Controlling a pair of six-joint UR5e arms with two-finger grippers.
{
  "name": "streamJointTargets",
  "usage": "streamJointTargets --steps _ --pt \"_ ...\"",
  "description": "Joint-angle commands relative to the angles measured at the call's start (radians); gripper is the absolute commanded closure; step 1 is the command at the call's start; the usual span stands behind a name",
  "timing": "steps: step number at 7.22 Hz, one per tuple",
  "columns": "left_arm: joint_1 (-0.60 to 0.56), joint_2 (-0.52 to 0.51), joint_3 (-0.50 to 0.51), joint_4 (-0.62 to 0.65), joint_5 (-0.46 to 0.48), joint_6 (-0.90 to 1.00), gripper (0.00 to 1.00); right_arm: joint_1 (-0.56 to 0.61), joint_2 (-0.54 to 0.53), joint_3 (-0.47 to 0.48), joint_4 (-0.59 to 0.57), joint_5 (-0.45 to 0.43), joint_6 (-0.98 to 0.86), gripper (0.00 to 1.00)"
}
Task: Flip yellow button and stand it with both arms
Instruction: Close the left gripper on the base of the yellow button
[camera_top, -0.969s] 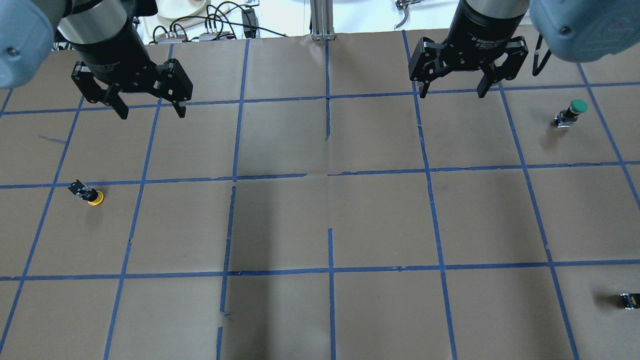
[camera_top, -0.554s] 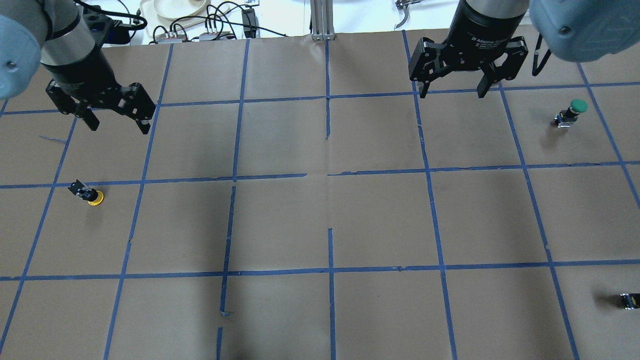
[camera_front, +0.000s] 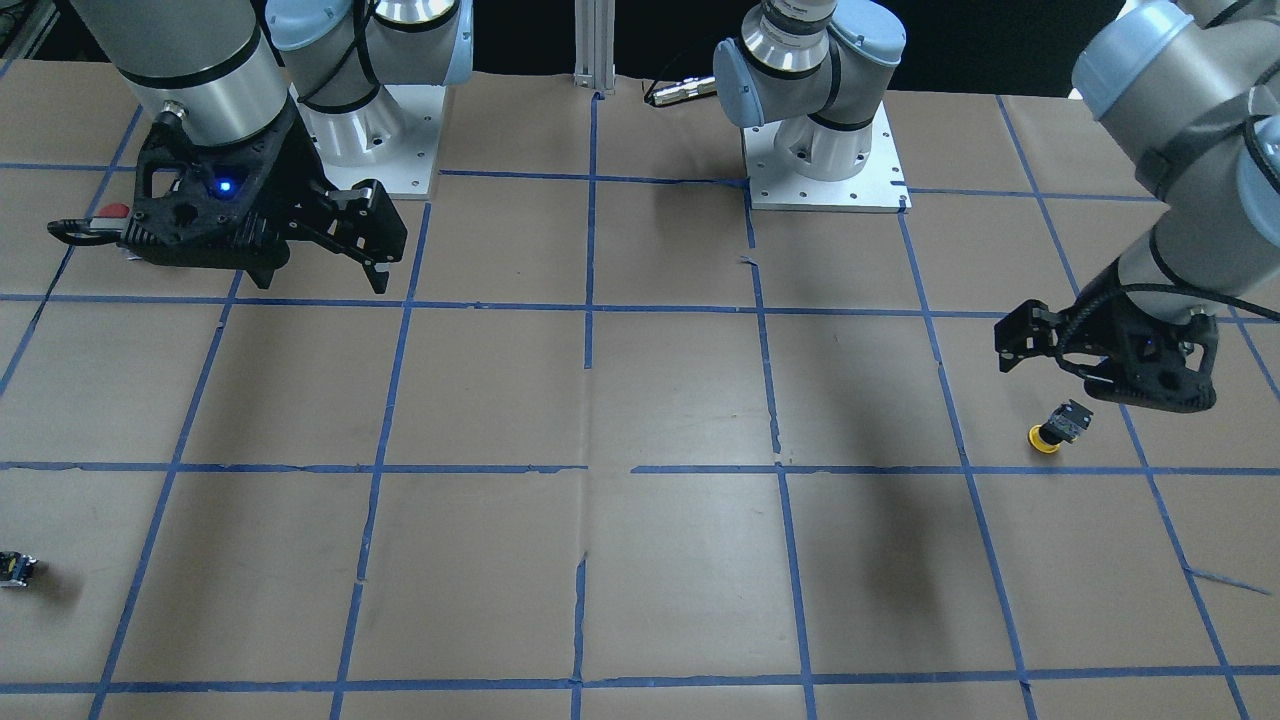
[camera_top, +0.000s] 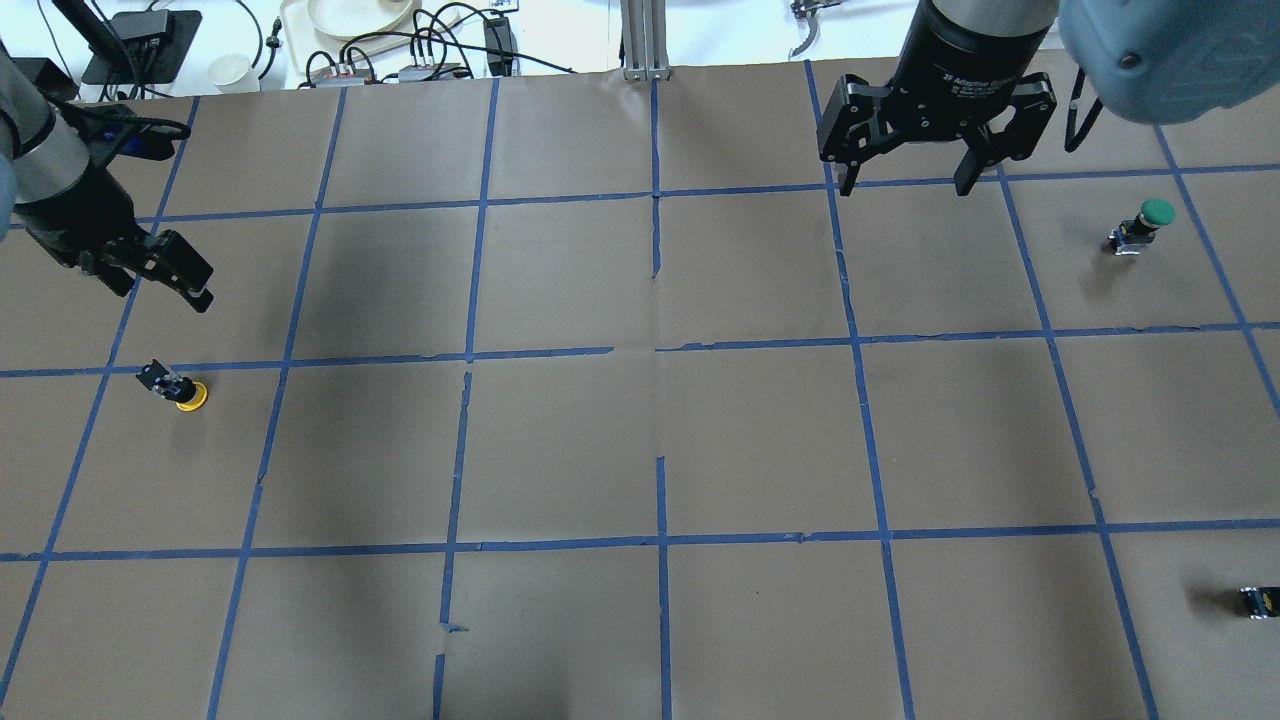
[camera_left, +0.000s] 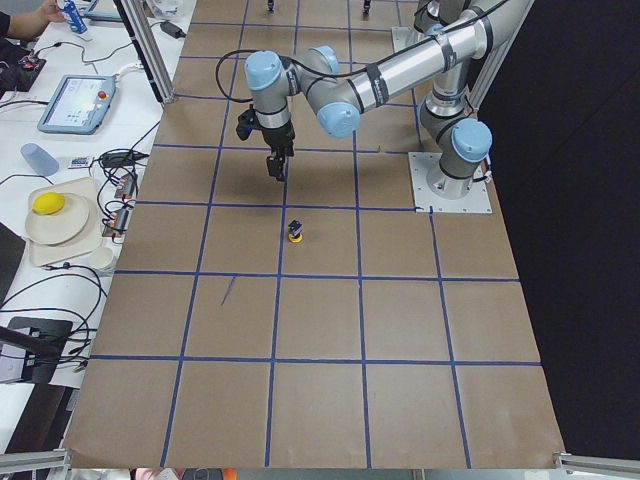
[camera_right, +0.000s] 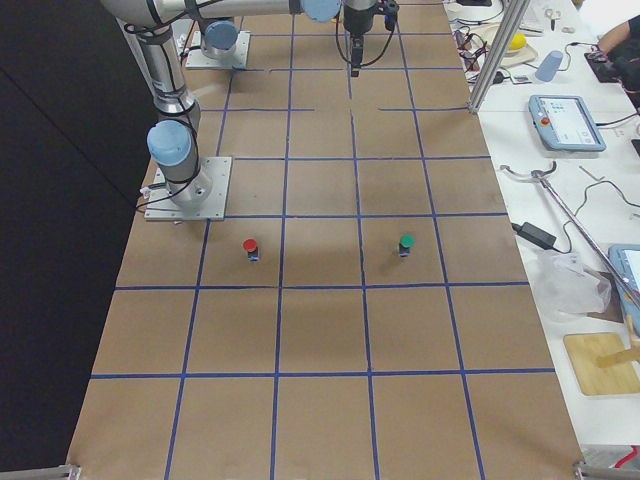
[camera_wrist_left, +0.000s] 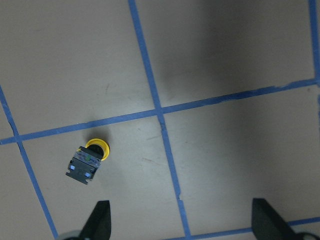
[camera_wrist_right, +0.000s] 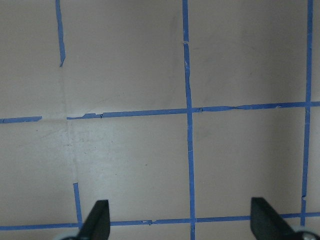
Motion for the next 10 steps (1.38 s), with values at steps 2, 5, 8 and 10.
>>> streamJointTargets --steps 2,5,8,10 --pt "0.116 -0.088 -0.021 0.061 -0.014 0.289 0.01 0.002 0.0 0.0 0.001 0.0 0.0 0.0" --pt "0.156 -0.155 -0.033 0.112 -0.013 0.472 0.01 0.002 0.0 0.0 0.0 0.0 0.0 0.0" --pt "0.159 -0.16 -0.154 0.304 -0.011 0.505 0.01 0.0 0.0 0.0 0.001 0.0 0.0 0.0" --pt "0.159 -0.168 -0.159 0.306 -0.004 0.503 0.02 0.0 0.0 0.0 0.001 0.0 0.0 0.0"
